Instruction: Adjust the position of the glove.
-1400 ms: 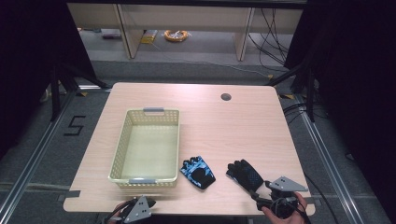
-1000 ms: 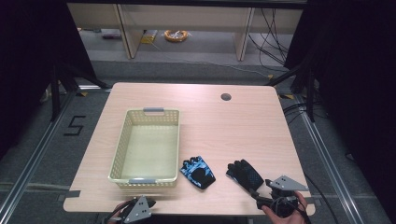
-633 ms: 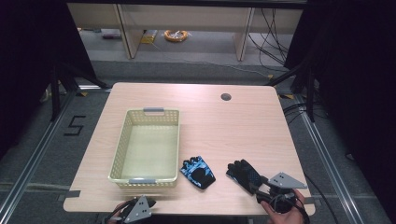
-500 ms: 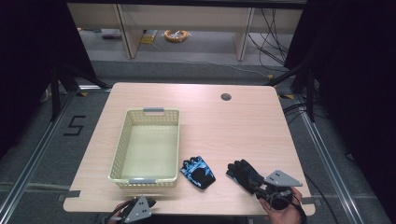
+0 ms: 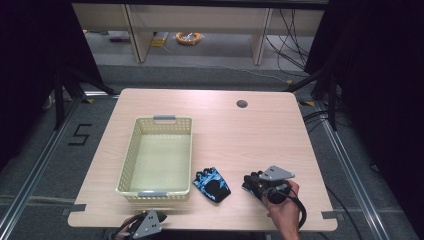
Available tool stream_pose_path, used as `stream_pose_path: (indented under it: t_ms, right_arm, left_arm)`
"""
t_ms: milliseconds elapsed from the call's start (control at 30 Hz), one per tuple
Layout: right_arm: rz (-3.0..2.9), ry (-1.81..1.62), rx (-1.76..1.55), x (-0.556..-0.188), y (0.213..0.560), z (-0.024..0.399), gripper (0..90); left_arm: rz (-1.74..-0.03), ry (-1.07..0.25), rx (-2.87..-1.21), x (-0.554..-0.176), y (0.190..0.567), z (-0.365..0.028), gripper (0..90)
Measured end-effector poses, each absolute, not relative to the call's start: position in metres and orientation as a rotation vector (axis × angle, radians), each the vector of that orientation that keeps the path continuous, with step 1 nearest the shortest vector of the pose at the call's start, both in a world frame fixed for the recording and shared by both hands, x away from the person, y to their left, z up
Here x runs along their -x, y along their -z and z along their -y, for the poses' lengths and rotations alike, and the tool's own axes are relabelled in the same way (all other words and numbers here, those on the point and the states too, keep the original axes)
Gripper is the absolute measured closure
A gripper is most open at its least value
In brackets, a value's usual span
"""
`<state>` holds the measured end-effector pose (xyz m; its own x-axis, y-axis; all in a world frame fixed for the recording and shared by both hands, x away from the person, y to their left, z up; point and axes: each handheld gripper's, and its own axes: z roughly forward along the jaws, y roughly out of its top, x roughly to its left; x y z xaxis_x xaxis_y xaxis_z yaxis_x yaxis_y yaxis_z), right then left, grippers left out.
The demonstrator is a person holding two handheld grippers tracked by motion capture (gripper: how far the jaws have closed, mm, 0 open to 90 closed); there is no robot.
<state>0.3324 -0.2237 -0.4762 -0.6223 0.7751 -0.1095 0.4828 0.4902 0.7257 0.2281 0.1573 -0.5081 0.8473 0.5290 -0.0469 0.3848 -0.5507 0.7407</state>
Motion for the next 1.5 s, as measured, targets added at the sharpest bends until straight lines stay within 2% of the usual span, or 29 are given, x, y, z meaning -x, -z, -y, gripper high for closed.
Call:
stream_pose_path:
  t_ms: [633, 800, 1067, 1500]
  right_arm:
    - [-2.464, -0.807, -1.046, -0.356, 0.498, 0.204, 90.0]
    - [-2.498, -0.812, -1.016, -0.351, 0.498, 0.199, 90.0]
    - [-2.605, -0.810, -0.956, -0.320, 0.494, 0.195, 90.0]
    - [-2.561, -0.909, -0.970, -0.305, 0.489, 0.198, 89.5]
  left_arm:
    - [-0.678, -0.232, -2.210, -0.227, 0.509, -0.158, 16.8]
    - [-0.687, -0.224, -2.213, -0.228, 0.509, -0.158, 16.9]
    - [-0.677, -0.225, -2.216, -0.227, 0.507, -0.160, 16.9]
    - [-0.678, -0.226, -2.211, -0.227, 0.508, -0.159, 16.9]
